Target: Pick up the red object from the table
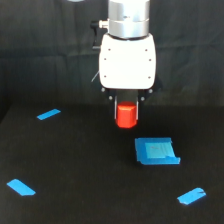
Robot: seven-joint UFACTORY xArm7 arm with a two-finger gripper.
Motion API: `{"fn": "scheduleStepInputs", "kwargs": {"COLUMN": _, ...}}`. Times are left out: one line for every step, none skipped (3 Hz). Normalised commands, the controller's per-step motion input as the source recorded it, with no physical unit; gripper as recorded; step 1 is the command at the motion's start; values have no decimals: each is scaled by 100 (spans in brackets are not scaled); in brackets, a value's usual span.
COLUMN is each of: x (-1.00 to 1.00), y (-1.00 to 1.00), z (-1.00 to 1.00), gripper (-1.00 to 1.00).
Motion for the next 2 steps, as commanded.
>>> {"fn": "scheduleStepInputs", "kwargs": {"x": -3, "y": 6, "z": 14, "gripper": -100}}
{"fn": "scheduleStepInputs", "kwargs": {"x": -4, "y": 1, "z": 5, "gripper": -98}}
